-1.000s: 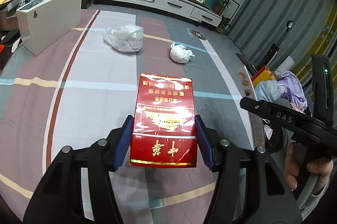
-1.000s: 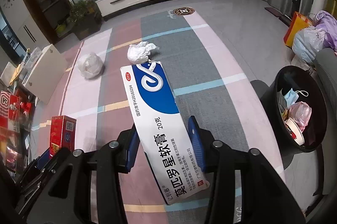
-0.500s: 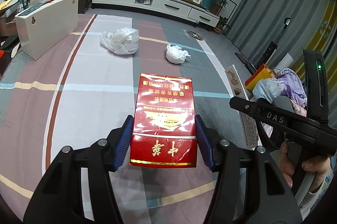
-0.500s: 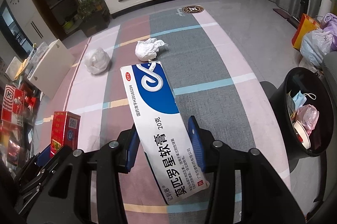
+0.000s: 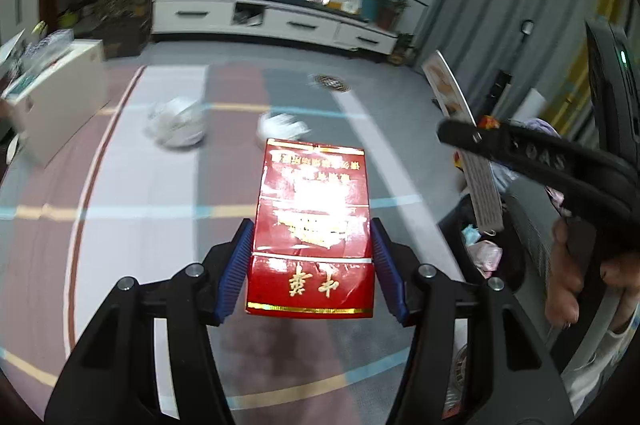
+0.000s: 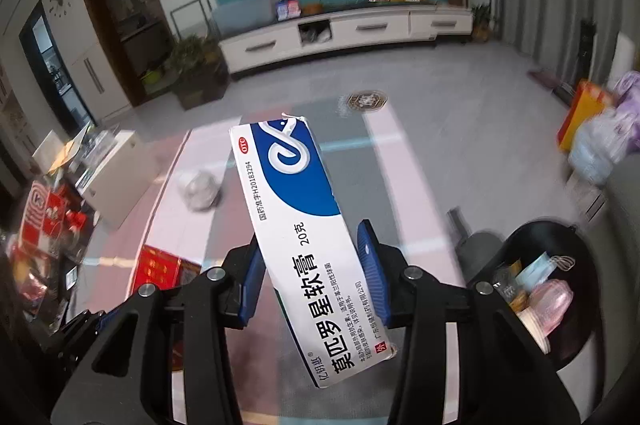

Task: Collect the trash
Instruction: 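Carry the red box and medicine box to the black bin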

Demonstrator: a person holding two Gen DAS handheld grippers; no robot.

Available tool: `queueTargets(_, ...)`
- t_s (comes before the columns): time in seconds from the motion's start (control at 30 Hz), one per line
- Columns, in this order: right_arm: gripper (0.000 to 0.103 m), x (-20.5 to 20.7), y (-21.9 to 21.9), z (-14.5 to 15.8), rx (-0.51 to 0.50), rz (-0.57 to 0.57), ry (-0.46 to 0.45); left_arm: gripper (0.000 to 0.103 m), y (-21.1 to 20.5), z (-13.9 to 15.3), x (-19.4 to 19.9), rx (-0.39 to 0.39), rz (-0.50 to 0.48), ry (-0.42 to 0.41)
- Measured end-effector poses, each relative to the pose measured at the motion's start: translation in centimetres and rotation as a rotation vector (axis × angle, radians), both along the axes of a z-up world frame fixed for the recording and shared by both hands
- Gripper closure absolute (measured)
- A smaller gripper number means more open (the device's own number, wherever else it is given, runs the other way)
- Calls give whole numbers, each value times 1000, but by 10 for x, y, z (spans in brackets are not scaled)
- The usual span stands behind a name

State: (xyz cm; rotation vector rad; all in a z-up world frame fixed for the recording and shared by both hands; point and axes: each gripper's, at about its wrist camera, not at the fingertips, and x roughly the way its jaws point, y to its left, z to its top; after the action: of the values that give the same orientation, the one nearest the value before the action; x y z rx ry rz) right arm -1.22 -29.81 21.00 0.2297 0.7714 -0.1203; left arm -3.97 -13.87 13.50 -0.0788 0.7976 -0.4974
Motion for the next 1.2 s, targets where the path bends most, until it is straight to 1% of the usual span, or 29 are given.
queueTargets(0.07,58,-3,-12,8,-13,-5,-26,45,-16,8,-2,15,-14,-31)
queueTargets(0.17,58,-11,-30,11,-47,-35,-49,45,-43,15,1,25,-59,-49)
queueTargets(0.27,58,-20,-53,6,-13,-83,-49,45,-68,20,3,29,-94,-61)
queueTargets(0.33,58,-28,-75,3,16,-139,-47,45,-85,21,3,18,-124,-63)
queueTargets(0.47,58,-45,-114,-2,9,-258,-36,45,-120,17,6,-8,-184,-41)
queueTargets(0.57,58,-60,-148,-11,25,-352,-16,45,-148,10,6,-2,-232,-20)
queueTargets(0.73,58,-81,-188,-24,80,-452,11,45,-200,-3,-2,16,-327,-1)
queueTargets(0.8,58,-90,-203,-31,107,-490,29,45,-215,-11,-4,14,-368,25)
queueTargets(0.87,58,-97,-216,-40,154,-515,58,45,-236,-21,-3,1,-409,71)
queueTargets(0.93,58,-107,-234,-53,220,-545,82,45,-253,-30,-1,7,-433,100)
queueTargets(1.07,58,-113,-257,-76,275,-620,141,45,-277,-49,-1,28,-472,145)
queueTargets(1.2,58,-115,-267,-95,335,-656,193,45,-296,-71,3,70,-487,198)
